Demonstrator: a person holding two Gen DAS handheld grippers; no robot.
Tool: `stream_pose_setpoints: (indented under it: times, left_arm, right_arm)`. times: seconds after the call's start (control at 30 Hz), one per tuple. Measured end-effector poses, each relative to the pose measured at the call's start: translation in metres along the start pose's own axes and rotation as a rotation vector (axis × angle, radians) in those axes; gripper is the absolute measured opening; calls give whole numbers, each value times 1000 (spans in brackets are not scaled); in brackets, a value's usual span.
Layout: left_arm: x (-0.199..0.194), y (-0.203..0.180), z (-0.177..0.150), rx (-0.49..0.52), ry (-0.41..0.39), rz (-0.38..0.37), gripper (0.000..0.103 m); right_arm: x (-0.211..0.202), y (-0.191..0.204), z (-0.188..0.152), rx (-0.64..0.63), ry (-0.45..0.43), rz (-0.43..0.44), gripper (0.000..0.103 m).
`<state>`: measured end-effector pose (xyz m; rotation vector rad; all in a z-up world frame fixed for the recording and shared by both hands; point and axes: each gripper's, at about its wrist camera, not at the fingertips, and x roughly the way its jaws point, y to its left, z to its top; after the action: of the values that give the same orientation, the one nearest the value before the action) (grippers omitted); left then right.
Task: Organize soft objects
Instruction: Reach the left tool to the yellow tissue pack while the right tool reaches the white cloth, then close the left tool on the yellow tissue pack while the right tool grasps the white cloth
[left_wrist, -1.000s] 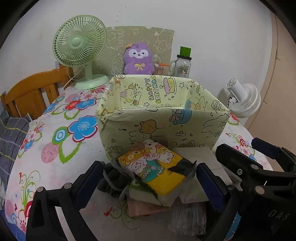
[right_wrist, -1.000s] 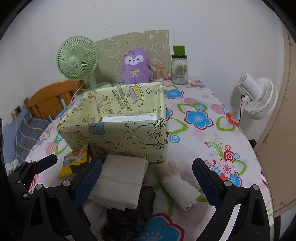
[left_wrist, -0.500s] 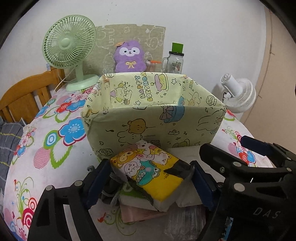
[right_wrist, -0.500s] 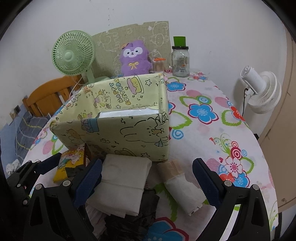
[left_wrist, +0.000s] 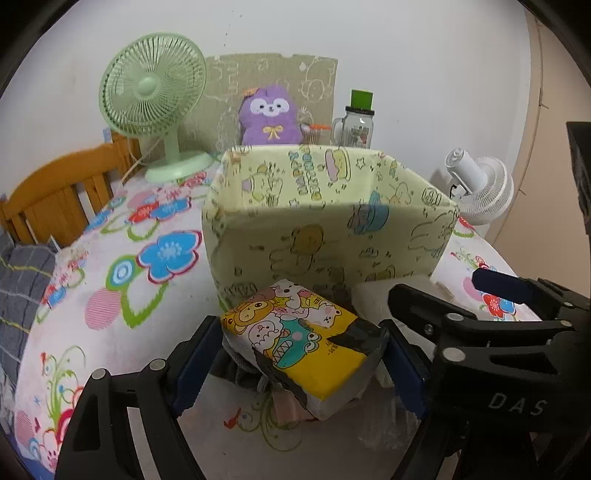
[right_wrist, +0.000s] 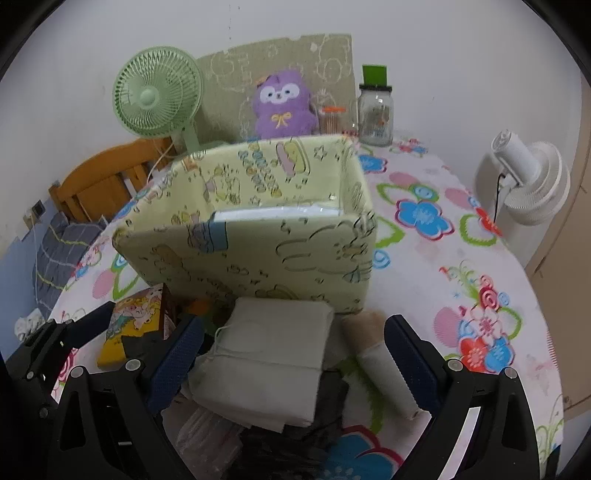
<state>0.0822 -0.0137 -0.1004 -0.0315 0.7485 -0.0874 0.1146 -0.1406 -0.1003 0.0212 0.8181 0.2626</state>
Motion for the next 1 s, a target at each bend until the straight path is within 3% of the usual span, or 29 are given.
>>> stream_pose_setpoints:
  times: [0.27,0.6,1.0]
  left_arm:
    - [7,0,-5,23,10,10,86]
    - [11,0,-8,23,27,-2,84]
    - [4,-3,-4,17,4,-4,79]
  right_arm:
    - [15,6,-3,-4,45,-14,93]
    - [24,11,-5,5,72,-6,60]
    - [15,8,-3,20,49,-6,39]
